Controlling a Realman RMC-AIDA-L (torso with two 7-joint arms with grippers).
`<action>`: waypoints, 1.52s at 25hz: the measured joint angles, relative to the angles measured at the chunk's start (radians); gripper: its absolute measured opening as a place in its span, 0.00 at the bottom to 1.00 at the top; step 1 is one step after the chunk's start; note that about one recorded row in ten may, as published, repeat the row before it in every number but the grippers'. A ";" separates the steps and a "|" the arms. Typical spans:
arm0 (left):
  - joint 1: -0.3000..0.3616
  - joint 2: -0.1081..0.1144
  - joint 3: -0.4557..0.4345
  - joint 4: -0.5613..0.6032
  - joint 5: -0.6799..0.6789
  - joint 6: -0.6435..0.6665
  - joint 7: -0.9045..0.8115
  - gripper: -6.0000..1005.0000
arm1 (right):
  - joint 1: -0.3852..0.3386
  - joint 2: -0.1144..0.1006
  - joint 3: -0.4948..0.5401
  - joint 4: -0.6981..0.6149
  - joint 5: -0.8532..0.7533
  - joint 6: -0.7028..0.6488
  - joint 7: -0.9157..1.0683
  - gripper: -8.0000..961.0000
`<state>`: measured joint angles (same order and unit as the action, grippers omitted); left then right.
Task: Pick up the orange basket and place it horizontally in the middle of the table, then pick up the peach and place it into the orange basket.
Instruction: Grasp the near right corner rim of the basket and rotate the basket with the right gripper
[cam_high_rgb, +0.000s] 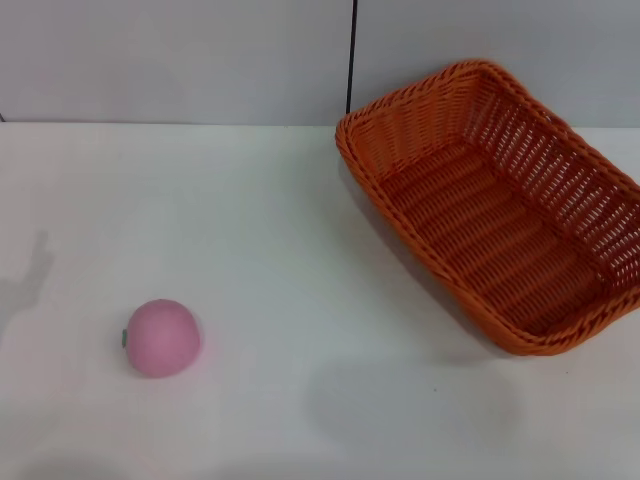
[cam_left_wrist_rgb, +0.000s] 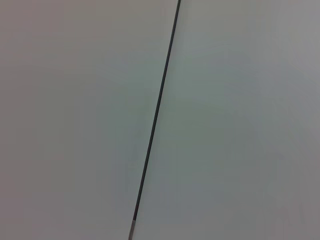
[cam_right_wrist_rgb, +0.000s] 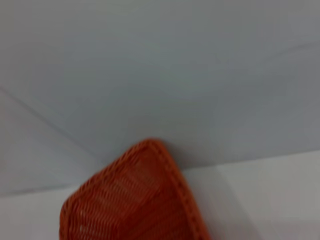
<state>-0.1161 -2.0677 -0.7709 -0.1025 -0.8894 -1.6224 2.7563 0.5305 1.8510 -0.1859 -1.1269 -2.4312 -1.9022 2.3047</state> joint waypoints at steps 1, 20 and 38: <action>0.008 0.000 0.006 -0.001 0.001 -0.007 -0.018 0.82 | 0.010 -0.001 -0.026 0.015 -0.007 0.006 0.008 0.86; 0.003 -0.001 0.023 -0.002 0.001 -0.010 -0.032 0.82 | 0.077 0.073 -0.359 0.233 -0.003 0.377 -0.032 0.86; 0.015 -0.002 0.024 -0.001 0.001 -0.008 -0.037 0.82 | 0.156 0.088 -0.374 0.440 0.009 0.569 -0.177 0.86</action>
<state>-0.1011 -2.0693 -0.7470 -0.1030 -0.8881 -1.6300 2.7194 0.6869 1.9390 -0.5598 -0.6865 -2.4219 -1.3336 2.1278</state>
